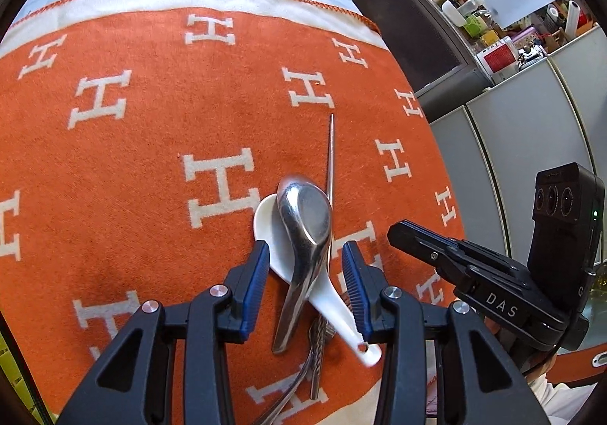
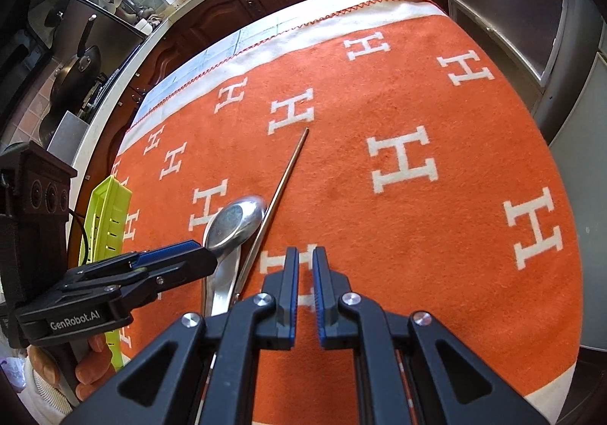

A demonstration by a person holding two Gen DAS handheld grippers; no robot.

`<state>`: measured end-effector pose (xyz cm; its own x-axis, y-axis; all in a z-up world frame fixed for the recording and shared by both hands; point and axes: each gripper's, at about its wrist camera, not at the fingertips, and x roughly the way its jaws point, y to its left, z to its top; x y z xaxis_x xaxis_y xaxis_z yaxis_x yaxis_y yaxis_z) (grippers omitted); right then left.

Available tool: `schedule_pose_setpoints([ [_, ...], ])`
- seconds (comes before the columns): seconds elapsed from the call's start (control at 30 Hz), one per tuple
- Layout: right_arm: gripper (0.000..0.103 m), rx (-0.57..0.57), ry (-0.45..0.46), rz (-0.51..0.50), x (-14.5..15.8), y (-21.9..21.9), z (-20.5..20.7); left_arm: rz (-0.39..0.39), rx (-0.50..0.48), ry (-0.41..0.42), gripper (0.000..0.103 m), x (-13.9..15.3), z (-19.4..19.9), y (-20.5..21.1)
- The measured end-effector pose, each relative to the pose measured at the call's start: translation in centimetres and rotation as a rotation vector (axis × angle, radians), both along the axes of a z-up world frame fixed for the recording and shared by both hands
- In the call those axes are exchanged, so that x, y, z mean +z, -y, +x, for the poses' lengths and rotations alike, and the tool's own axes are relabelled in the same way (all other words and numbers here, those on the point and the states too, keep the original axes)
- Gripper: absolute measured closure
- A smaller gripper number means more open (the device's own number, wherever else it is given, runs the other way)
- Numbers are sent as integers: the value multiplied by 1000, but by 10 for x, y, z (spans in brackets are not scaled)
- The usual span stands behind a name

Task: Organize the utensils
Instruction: 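Grasp the steel spoon with the left tool while the right tool reaches the white ceramic spoon, then lower the steel spoon into the tray with the left tool while the right tool grasps the ceramic spoon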

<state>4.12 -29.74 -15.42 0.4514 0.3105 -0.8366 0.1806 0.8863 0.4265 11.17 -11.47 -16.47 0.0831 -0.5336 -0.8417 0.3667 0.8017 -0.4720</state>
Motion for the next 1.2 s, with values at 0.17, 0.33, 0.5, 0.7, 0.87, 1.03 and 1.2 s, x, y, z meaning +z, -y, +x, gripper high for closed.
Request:
schedule_pose_setpoints([
  [0.17, 96, -8, -8, 11, -4, 4, -1, -3, -6, -22, 68, -5, 1, 4],
  [0.33, 96, -5, -13, 16, -7, 4, -1, 20, -16, -15, 83, -9, -1, 11],
  [0.5, 96, -1, -16, 17, -8, 2, 0, 37, -8, 16, 85, -3, -4, 10],
  [0.7, 96, 14, -9, 16, -5, -2, 0, 105, 28, 65, 86, 3, -6, 0],
  [0.87, 96, 36, 5, 30, -1, -6, 1, 135, 45, 94, 87, 12, -11, -16],
  [1.03, 96, 80, 24, 28, 6, -19, 5, 158, 77, 155, 90, 35, -21, -43],
  [1.2, 96, 138, 40, 2, 10, -36, 16, 183, 118, 199, 90, 53, -30, -74],
])
